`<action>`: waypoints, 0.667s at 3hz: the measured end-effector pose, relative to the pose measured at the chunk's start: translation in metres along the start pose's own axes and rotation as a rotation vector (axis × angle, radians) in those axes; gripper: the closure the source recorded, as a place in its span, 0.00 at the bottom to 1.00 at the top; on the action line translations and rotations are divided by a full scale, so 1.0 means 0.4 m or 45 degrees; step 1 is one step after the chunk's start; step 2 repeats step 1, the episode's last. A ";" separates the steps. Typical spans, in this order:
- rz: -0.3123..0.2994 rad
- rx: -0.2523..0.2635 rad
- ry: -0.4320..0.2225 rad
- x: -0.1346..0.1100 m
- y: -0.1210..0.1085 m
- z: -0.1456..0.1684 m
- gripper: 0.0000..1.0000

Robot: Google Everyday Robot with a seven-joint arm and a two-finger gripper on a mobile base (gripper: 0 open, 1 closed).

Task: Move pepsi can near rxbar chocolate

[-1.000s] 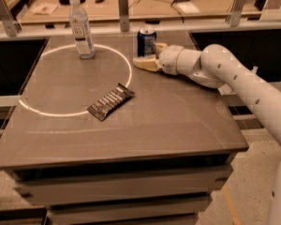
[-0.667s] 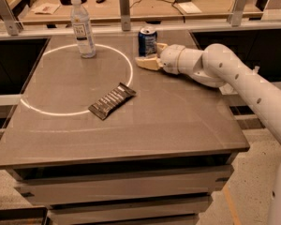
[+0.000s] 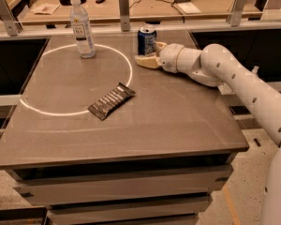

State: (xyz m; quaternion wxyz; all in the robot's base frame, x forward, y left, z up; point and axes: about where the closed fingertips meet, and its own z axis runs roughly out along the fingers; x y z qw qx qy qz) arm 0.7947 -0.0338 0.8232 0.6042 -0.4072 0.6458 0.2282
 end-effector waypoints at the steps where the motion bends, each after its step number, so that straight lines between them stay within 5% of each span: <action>1: 0.000 0.000 0.000 -0.023 -0.005 -0.004 0.81; 2: 0.000 0.000 0.000 -0.023 -0.005 -0.004 0.81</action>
Offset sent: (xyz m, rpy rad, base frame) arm 0.0000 0.0000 0.0000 0.0000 0.0000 0.0000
